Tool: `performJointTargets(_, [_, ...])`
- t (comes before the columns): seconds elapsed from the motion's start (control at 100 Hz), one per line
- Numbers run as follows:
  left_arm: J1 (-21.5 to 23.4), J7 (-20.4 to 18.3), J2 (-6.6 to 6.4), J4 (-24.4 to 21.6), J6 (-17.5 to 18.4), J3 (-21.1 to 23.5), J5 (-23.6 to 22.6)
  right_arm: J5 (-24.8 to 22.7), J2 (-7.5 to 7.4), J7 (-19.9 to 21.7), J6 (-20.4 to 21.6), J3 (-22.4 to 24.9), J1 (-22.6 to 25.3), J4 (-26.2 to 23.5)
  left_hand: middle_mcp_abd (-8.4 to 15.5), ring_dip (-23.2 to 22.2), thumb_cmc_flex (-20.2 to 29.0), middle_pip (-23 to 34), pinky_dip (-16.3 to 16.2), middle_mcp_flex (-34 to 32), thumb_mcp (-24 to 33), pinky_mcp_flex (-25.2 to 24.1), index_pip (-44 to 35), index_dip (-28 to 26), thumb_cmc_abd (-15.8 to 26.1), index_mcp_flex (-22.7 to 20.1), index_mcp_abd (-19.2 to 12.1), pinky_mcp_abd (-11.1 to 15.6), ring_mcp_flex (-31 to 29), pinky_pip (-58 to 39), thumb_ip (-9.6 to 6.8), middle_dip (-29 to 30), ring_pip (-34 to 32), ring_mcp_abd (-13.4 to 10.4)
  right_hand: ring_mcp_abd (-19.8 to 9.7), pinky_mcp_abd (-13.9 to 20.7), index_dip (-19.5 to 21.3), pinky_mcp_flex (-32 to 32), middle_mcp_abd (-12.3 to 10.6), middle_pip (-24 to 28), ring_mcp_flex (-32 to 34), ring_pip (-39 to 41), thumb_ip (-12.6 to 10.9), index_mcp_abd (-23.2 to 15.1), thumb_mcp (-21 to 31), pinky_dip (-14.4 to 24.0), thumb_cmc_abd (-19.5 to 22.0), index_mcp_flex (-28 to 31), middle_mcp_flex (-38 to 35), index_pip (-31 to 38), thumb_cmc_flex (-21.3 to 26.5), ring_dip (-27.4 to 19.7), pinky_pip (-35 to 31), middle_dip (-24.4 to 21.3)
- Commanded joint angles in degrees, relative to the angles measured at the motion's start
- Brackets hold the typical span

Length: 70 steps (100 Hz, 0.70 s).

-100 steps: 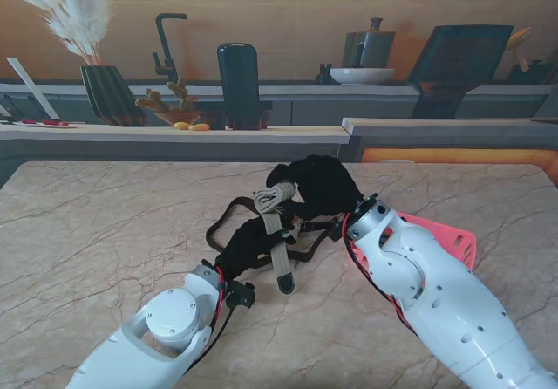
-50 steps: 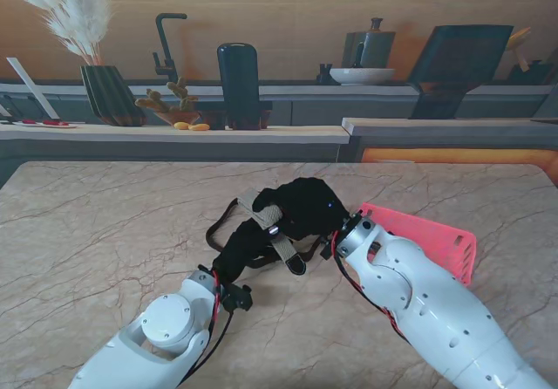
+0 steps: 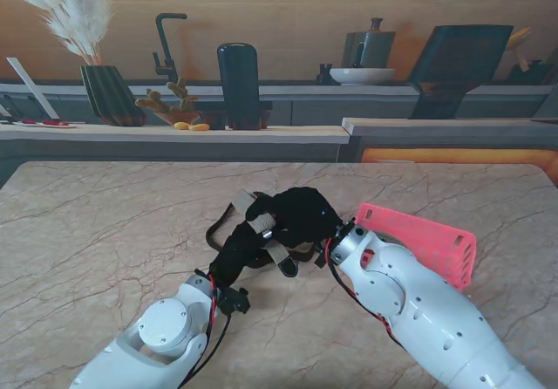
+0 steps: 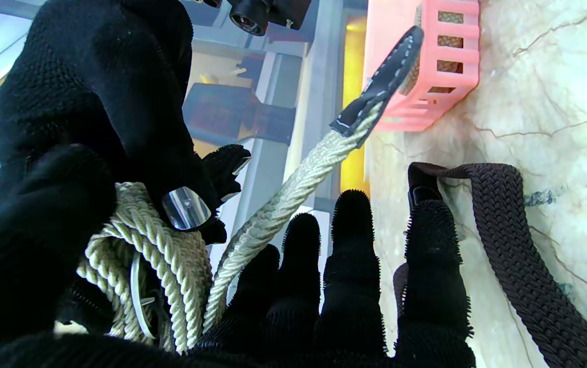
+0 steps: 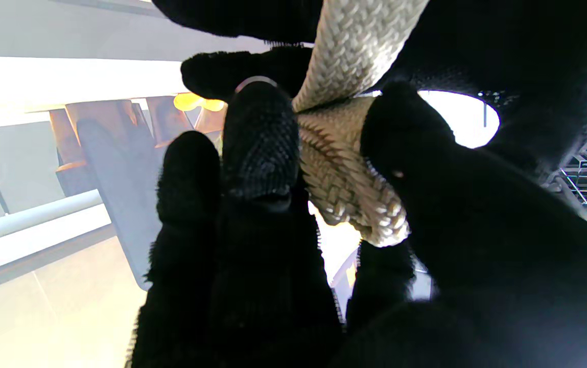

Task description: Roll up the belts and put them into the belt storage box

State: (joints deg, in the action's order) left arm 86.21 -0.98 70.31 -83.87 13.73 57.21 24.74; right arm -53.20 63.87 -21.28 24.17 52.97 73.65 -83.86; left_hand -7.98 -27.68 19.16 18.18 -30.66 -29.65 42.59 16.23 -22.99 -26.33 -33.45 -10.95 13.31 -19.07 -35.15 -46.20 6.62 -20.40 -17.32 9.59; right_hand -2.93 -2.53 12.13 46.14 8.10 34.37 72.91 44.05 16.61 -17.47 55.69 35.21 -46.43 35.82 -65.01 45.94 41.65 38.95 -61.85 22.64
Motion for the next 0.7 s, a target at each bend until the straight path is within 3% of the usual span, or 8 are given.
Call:
performJointTargets(0.0, [-0.49,-0.31,0.52,-2.62,1.04,0.62,0.65,-1.16,-0.40,1.02,-0.38,-0.93,1.06,2.16,2.19,0.22,-7.16,-1.51,-0.10,0.88,1.37,-0.32,2.20,0.49,-0.15,0.80,-11.66,-1.07,1.31,0.45,4.48,0.54,0.68,-1.75,-0.63,-0.74,3.17,-0.21,-3.18,1.40,1.79,-0.35,-3.49,2.31,5.14,0.22,5.56,12.26,-0.22,16.86,2.54,-0.11,-1.19,-0.65])
performJointTargets(0.12, [-0.37,-0.76,0.37,-2.66,1.49,0.77,0.72,-0.73,-0.34,1.50,-0.91,-1.13,0.87,2.32,1.99,-0.13,-13.00,-2.28,-0.97,1.32,4.09,-1.00,3.07,0.54,1.06,0.45,-11.94,-1.45,2.14,0.55,5.48,0.65,0.76,-0.78,-0.62,-0.78,3.11,-0.21,-3.02,1.44,1.78,-0.35,-3.48,2.59,5.12,0.17,5.59,12.16,-0.20,16.78,2.62,-0.14,-1.20,-0.68])
performJointTargets(0.27, [-0.01,1.20,0.63,-3.29,1.10,0.89,-0.35,-0.07,-0.25,2.04,-0.99,-1.92,0.50,2.80,1.62,-0.90,-10.55,-1.81,-1.67,0.34,1.10,-0.65,3.25,0.35,3.29,-0.25,-11.40,-1.15,1.37,-0.21,5.13,0.12,-0.14,-0.88,-0.36,-0.85,3.03,-0.28,-2.88,1.50,1.73,-0.35,-3.48,2.88,5.08,0.10,5.41,12.23,-0.09,16.72,2.63,-0.17,-1.20,-0.71])
performJointTargets(0.35, [0.14,2.04,0.79,-3.64,0.41,0.90,-0.58,0.03,-0.20,2.03,-0.84,-2.70,0.20,3.12,1.56,-1.58,-4.70,-0.89,-1.77,-0.28,-5.77,-0.34,2.81,-0.32,5.69,-0.21,-10.89,-0.55,0.64,-1.13,3.67,-0.50,-1.16,-0.93,-0.23,-1.16,3.00,-0.28,-2.61,1.56,1.71,-0.32,-3.51,3.33,5.07,0.07,5.07,12.12,-0.01,16.65,2.47,-0.19,-1.24,-0.70])
performJointTargets(0.39, [0.26,2.42,0.90,-3.85,-0.04,0.89,-0.43,0.20,-0.14,2.03,-0.79,-3.17,-0.01,3.37,1.69,-1.77,-2.70,-0.50,-1.81,-0.73,-6.52,0.00,2.61,-0.45,5.57,-0.27,-10.82,-0.33,0.04,-1.51,3.21,-0.68,-1.61,-1.10,-0.21,-1.16,3.00,-0.25,-2.48,1.59,1.71,-0.31,-3.55,3.36,5.13,0.06,5.07,12.14,0.03,16.65,2.46,-0.19,-1.28,-0.69])
performJointTargets(0.44, [0.40,2.69,1.01,-4.12,-0.44,0.88,-0.06,0.53,-0.02,1.98,-0.79,-3.74,-0.29,3.76,1.77,-2.10,2.35,0.30,-1.74,-1.26,-8.32,0.26,0.18,-1.49,5.31,-1.32,-10.62,0.26,-0.57,-2.18,1.52,-1.09,-2.40,-1.38,-0.19,-1.27,2.95,-0.32,-2.36,1.58,1.68,-0.31,-3.57,3.74,5.17,0.02,5.11,12.00,0.20,16.53,2.47,-0.21,-1.27,-0.71])
performJointTargets(0.58, [0.28,2.18,0.71,-4.20,-0.77,0.75,-1.27,0.77,0.19,1.30,-1.20,-4.31,-0.76,4.40,3.01,-3.88,12.43,3.76,-2.66,-4.26,-4.10,2.78,-3.62,-2.28,2.92,-1.56,-10.08,3.13,-4.27,-4.83,-1.46,-3.21,-6.17,-2.38,-0.06,-1.48,2.85,-0.34,-2.05,1.56,1.40,-0.45,-3.52,4.40,5.09,-0.08,5.39,11.47,0.84,16.14,2.44,-0.32,-1.31,-0.75])
performJointTargets(0.69, [-0.13,0.80,0.25,-3.92,-0.81,0.76,-2.47,0.50,0.23,0.55,-2.14,-2.97,0.18,3.30,3.48,-6.86,19.84,6.00,-3.31,-5.27,-1.45,6.57,-5.92,-2.63,2.83,-0.95,-10.05,8.00,-6.61,-6.49,-2.88,-5.03,-10.55,-3.59,0.08,-1.72,2.92,-0.94,-1.20,1.70,0.64,-0.89,-3.56,5.62,4.98,-0.32,5.48,9.72,2.47,15.45,2.15,-0.57,-1.01,-0.61])
